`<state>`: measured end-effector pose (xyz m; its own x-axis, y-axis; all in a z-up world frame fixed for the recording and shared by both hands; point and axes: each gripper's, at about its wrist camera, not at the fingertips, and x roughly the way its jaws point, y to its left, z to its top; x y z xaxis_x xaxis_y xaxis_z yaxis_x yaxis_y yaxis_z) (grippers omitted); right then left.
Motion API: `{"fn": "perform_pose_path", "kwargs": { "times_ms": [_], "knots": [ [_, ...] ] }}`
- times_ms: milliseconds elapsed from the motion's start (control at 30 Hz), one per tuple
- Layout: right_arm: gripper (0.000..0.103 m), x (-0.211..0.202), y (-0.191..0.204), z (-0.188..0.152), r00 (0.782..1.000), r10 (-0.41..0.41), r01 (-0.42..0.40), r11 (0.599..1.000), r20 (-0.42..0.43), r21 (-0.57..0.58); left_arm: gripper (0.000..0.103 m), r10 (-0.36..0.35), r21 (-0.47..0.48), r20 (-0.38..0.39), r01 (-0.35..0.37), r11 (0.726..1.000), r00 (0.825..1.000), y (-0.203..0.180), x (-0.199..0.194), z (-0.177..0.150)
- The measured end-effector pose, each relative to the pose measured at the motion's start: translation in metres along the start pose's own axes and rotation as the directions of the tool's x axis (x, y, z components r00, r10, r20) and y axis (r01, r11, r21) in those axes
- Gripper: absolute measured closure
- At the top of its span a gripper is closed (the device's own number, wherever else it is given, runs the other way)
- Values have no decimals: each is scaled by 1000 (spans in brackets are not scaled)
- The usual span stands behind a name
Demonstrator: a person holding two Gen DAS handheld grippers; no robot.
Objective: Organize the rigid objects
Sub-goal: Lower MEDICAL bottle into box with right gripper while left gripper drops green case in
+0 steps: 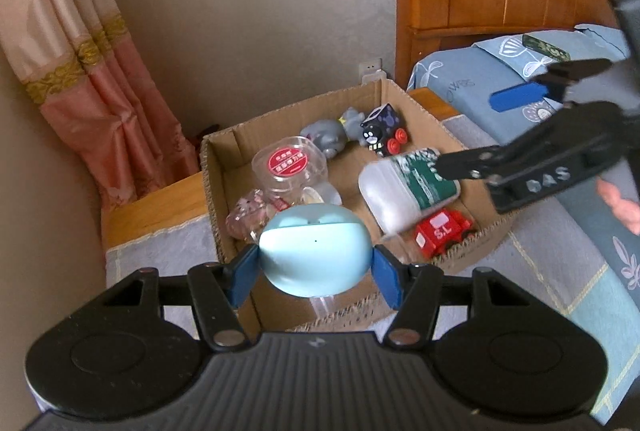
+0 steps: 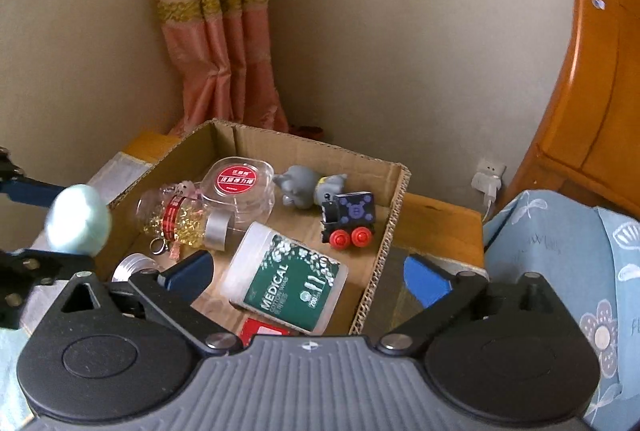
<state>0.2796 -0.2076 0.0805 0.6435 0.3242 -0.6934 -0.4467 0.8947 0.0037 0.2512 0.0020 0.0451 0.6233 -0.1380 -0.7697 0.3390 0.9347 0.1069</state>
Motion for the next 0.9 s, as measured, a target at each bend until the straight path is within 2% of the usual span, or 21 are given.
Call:
{"fn": "perform_pose_path", "kwargs": {
  "times_ms": [133, 200, 267, 467, 567, 733, 833, 900],
  "knots": [
    [0, -12, -4, -3, 1000, -7, 7, 1000, 9, 5, 41, -4, -20, -11, 4, 1000, 1000, -2, 16, 8],
    [0, -18, -4, -4, 1000, -5, 5, 1000, 13, 1, 17, -3, -47, -20, 2, 999, 1000, -1, 23, 10],
    [0, -23, -5, -5, 1000, -3, 3, 1000, 17, -2, 12, 15, -65, 4, -15, 998, 1000, -1, 22, 8],
    [0, -36, 4, -8, 1000, 8, -8, 1000, 14, -10, 8, 60, -39, 65, -57, 998, 996, -7, 7, -1],
    [0, -42, 12, -10, 1000, -2, 2, 1000, 5, 5, 7, 72, -57, 101, -66, 996, 992, -5, -3, -5],
    [0, -54, 23, -18, 996, -84, 85, 995, -25, 45, 3, 138, -136, 157, -117, 984, 978, 0, -24, -19],
    [0, -59, 31, -35, 987, -157, 159, 984, -27, 84, 2, 186, -191, 165, -154, 969, 969, -1, -31, -36],
    [0, -58, 36, -52, 981, -189, 194, 972, -50, 134, 2, 216, -233, 137, -180, 956, 967, -4, -32, -51]
  ]
}}
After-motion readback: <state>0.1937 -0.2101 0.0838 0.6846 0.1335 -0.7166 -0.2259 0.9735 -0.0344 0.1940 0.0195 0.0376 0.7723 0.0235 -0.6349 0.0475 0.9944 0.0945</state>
